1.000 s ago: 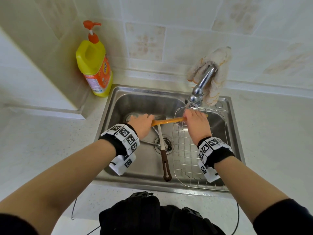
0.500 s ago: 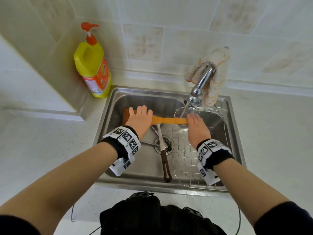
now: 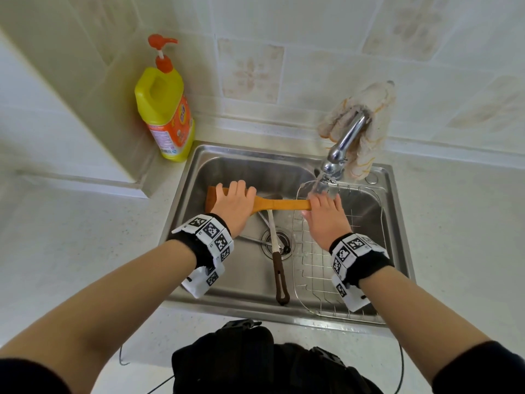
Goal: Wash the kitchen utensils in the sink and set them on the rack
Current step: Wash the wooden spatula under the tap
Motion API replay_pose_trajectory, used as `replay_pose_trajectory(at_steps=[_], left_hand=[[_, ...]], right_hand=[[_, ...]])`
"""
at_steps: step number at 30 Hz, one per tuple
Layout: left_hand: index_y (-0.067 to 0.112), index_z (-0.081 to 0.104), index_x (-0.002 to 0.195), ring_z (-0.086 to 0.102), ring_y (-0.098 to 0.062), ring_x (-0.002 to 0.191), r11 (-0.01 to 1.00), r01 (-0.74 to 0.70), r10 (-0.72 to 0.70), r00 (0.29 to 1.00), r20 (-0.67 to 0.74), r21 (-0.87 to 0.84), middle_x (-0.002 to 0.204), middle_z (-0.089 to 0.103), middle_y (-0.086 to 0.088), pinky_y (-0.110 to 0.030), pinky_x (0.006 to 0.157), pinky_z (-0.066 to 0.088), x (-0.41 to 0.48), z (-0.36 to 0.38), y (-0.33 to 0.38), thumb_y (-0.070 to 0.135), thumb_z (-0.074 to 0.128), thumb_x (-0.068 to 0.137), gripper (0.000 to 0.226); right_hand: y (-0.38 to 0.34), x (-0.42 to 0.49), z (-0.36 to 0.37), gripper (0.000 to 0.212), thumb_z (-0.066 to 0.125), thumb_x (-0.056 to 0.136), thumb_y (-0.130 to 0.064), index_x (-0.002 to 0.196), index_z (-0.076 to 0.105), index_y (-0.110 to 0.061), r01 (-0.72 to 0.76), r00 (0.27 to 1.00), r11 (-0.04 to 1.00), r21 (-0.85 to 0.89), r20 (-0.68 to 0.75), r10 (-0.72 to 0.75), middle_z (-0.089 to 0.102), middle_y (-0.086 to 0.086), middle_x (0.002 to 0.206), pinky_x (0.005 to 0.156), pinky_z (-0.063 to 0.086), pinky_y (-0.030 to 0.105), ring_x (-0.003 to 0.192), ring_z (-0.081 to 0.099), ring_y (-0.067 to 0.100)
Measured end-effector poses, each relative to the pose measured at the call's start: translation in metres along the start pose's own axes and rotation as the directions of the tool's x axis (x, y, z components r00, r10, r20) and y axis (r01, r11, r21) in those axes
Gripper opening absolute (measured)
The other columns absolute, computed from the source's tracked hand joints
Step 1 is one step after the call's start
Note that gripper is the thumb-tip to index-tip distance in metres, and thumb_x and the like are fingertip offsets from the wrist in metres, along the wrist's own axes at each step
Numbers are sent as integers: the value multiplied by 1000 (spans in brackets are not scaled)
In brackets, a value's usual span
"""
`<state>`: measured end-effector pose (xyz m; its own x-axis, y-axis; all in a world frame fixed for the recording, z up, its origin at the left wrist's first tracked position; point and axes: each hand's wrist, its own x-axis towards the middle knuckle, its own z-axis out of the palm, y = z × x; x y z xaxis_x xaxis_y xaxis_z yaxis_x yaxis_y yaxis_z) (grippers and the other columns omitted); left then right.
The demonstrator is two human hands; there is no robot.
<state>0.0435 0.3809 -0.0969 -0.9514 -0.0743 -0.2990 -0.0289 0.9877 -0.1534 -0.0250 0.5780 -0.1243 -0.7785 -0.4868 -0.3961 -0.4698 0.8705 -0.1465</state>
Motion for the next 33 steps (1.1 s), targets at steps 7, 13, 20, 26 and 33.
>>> replay_pose_trajectory(at_steps=[7, 13, 20, 26, 33], left_hand=[[22, 34, 131, 40, -27, 120, 977, -172, 184, 979, 89, -127, 126, 41, -9, -50, 107, 29, 0, 17, -27, 6, 55, 85, 53], [18, 22, 145, 20, -27, 141, 953, -286, 295, 951, 86, -103, 149, 25, -11, -47, 117, 11, 0, 27, -62, -3, 47, 87, 66], [11, -6, 149, -1, -26, 146, 927, -351, 357, 934, 25, -134, 157, -5, -12, -37, 118, 4, -8, 61, -122, 1, 50, 90, 81], [5, -5, 148, 13, -34, 143, 880, -194, 260, 961, 98, -434, 156, -4, -17, -41, 116, 24, 0, 38, -148, 4, 47, 92, 76], [3, 24, 143, 43, -30, 127, 448, 3, -75, 997, -35, -894, 141, 36, -17, -35, 105, 37, 42, -45, -185, 2, 55, 86, 65]], right_hand=[[-16, -21, 9, 40, 27, 98, -44, 116, 48, -14, 54, 998, 996, -76, -6, -55, 54, 3, 111, 90, 37, 31, 103, 50, 20], [-76, -34, 33, 41, 29, 98, -44, 115, 48, -12, -162, 984, 987, 6, -75, 162, 53, 5, 112, 87, 35, 33, 103, 50, 23], [-149, -57, 44, 41, 31, 97, -47, 114, 48, -13, -431, 883, 902, 39, -188, 430, 53, 4, 112, 92, 35, 34, 104, 48, 22], [-180, -66, 29, 41, 34, 96, -48, 114, 48, -14, -587, 771, 806, 70, -255, 584, 54, 5, 113, 92, 34, 34, 107, 48, 23], [-184, -28, -38, 41, 37, 95, -48, 114, 49, -15, -557, 736, 818, 143, -371, 566, 54, 3, 113, 92, 34, 34, 107, 48, 22]])
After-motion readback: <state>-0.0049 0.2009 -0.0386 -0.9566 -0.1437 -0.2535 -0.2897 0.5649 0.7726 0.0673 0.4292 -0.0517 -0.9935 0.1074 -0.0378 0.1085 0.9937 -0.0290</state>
